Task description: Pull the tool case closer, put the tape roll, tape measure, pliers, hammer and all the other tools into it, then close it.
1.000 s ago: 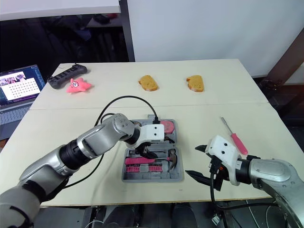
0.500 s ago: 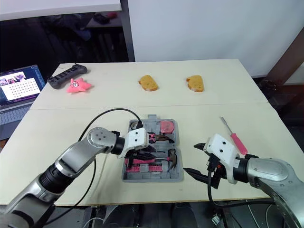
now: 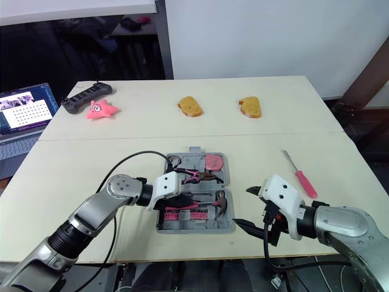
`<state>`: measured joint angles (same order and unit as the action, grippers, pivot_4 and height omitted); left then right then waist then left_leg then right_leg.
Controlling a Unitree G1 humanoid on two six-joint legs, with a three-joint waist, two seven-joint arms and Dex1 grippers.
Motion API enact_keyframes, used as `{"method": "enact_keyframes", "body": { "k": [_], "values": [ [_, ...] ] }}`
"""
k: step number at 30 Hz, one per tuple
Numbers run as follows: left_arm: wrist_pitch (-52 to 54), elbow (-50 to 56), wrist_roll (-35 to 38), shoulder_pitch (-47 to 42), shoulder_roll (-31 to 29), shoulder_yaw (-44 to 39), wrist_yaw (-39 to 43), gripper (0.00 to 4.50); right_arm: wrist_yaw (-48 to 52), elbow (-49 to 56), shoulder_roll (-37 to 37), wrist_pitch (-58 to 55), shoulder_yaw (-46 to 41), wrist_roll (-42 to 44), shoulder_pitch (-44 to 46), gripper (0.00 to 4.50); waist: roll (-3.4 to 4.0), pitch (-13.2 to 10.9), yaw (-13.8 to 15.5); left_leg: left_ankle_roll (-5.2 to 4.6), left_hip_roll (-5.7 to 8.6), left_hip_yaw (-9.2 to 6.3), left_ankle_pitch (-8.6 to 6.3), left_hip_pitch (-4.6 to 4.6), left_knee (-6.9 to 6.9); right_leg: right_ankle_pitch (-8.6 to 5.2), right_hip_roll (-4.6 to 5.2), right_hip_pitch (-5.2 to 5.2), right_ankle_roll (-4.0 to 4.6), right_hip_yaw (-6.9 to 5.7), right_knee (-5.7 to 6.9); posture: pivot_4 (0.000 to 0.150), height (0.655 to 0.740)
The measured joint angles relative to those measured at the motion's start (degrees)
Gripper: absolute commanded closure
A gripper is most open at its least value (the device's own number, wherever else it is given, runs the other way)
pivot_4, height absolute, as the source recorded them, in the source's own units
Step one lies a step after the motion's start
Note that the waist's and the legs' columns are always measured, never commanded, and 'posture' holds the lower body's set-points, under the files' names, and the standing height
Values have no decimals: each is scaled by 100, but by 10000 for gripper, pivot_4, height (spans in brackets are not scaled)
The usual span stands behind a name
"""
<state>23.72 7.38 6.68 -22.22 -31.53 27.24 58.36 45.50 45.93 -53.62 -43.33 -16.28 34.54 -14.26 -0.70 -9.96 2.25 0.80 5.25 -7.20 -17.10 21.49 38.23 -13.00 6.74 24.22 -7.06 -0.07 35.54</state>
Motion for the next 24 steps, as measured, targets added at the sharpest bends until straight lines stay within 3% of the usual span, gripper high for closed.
{"method": "enact_keyframes", "body": {
  "k": [15, 24],
  "values": [
    [-661, -726, -832, -242, 280, 229, -105, 44280, -46, 2, -4, -139, -1, 59, 148, 0, 6, 6, -7, -2, 0, -1, -1, -8, 0, 0, 0, -10, -1, -2, -2, 1500, 7219],
    [-585, -671, -642, -113, 468, 54, -7, 44280, -76, 74, -3, -169, -8, 65, 46, 0, 8, 7, 9, -3, 1, -1, -2, -4, 0, 0, 1, -10, -1, -2, -5, 1500, 7219]
  ]
}}
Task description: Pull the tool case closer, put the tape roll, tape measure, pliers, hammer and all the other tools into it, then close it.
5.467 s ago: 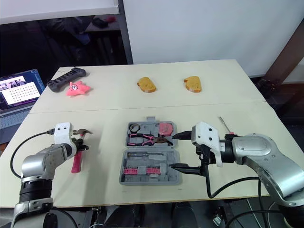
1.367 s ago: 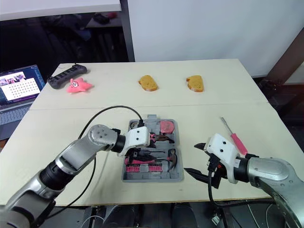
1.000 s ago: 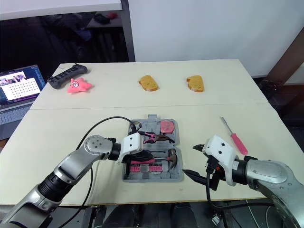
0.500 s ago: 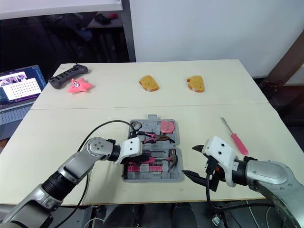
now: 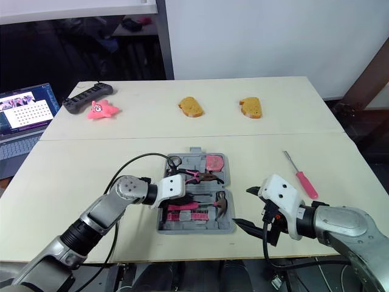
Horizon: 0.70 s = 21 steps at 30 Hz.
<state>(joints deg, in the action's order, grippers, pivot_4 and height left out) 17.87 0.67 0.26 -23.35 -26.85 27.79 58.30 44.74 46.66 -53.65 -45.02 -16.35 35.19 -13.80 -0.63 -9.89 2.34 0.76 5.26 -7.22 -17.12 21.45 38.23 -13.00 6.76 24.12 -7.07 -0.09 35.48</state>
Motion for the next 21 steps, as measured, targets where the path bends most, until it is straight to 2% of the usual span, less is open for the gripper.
{"method": "enact_keyframes", "body": {
  "k": [7, 13, 21],
  "values": [
    [272, 373, 532, -38, 38, -387, 221, 44280, 5, 43, 0, -23, -64, 6, -27, 0, -1, 0, -14, 0, -1, 0, 0, 0, 0, 0, -1, 2, 0, -1, 1, 1500, 7219],
    [274, 251, 533, 141, -33, -380, 282, 44280, 10, 42, 0, -32, -70, 6, -12, 0, -1, -1, -10, 0, -1, 0, 0, 0, 0, 0, -1, 2, 0, -1, 1, 1500, 7219],
    [-250, -295, 244, 215, 87, -201, 173, 44280, 19, 42, -37, -115, -146, 95, 33, 0, 0, 1, 0, 0, 0, 0, 0, -3, 0, 0, 1, -4, 0, -1, -3, 1500, 7219]
  ]
}}
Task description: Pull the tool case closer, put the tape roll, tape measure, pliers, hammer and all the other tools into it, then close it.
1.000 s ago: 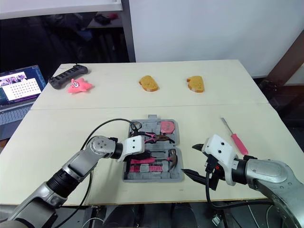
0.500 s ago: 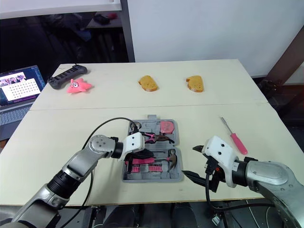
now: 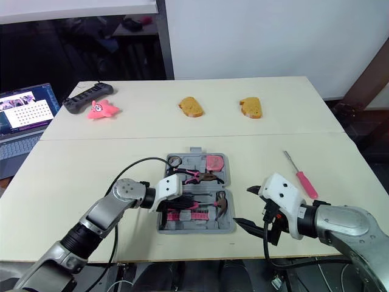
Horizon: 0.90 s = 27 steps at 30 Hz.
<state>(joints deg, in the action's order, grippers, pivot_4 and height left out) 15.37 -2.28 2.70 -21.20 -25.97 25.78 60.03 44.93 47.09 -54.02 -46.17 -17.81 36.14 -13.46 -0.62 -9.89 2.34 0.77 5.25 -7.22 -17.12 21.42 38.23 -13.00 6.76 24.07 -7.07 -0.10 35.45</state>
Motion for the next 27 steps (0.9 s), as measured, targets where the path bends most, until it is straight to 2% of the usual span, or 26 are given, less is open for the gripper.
{"method": "enact_keyframes", "body": {
  "k": [11, 16, 24, 27],
  "values": [
    [-356, -343, -373, -153, 28, 323, -33, 44280, -2, 23, -24, -156, -138, 119, -84, 0, 15, 57, 0, -10, 0, -9, -7, -49, -3, -6, 0, -66, -8, -8, -24, 1500, 7219],
    [-326, -412, -478, -213, 68, 436, -38, 44280, 0, 68, -24, -183, -198, 137, -141, 0, 25, 80, 4, -21, 1, -11, -16, -106, -10, -27, 4, -129, -35, -8, -38, 1500, 7219],
    [-347, -510, -458, -211, 94, 421, -39, 44280, 4, 98, -24, -180, -206, 167, -174, 0, 36, 141, -2, -22, 3, -16, -18, -107, -11, -37, 6, -131, -50, -7, -40, 1500, 7219],
    [-215, -461, -120, -95, 128, 54, -41, 44280, 36, 0, -24, -69, -205, 105, -163, 0, 30, 130, -7, -22, 1, -18, -18, -94, -11, -38, 5, -115, -50, -7, -38, 1500, 7219]
  ]
}}
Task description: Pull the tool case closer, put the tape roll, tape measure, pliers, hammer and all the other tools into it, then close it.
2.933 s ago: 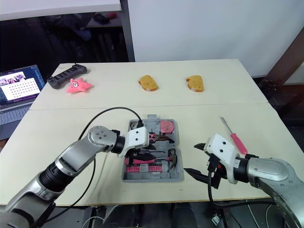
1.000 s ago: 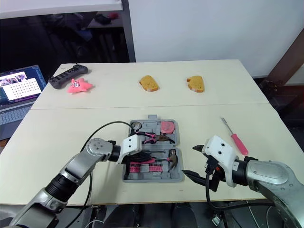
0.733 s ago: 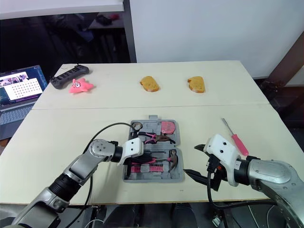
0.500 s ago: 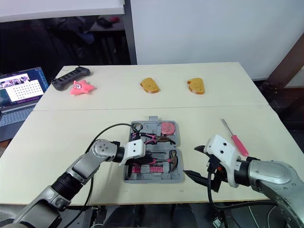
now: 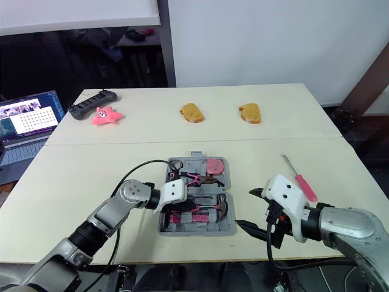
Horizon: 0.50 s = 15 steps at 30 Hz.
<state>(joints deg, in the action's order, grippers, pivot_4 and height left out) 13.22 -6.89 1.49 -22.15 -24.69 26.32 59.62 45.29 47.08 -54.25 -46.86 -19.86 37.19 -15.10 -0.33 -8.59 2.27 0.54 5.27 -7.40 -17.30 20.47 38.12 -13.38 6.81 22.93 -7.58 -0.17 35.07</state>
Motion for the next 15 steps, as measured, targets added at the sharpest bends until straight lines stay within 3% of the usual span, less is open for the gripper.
{"method": "enact_keyframes", "body": {
  "k": [6, 10, 13, 15],
  "values": [
    [233, 1386, 1374, 230, -695, -1480, 434, 44280, 142, -424, 11, 468, -29, -328, -75, 0, -24, -40, -7, 21, -1, 3, 14, 107, 1, 30, -1, 126, 41, 0, 26, 1500, 7219],
    [609, 1783, 2156, 938, -1999, -2583, 1125, 44280, 388, -939, 56, 995, -325, -568, -267, 0, -20, -53, -71, 15, -5, 13, 10, 104, -16, 29, -6, 136, 43, 5, 22, 1500, 7219],
    [555, 1315, 2291, 1736, -2785, -3536, 1500, 35990, 600, -1645, 156, 1513, -822, -844, -560, 0, 2, -75, -83, 9, -2, 23, 7, 101, -14, 28, -2, 129, 43, 7, 14, 1500, 7219],
    [217, 885, 2249, 2140, -2994, -3894, 1618, 25925, 745, -2081, 224, 1894, -1078, -1024, -736, 0, 7, -81, -14, 8, -2, 26, 6, 100, -12, 18, 0, 122, 59, 7, 10, 1500, 7219]
  ]
}}
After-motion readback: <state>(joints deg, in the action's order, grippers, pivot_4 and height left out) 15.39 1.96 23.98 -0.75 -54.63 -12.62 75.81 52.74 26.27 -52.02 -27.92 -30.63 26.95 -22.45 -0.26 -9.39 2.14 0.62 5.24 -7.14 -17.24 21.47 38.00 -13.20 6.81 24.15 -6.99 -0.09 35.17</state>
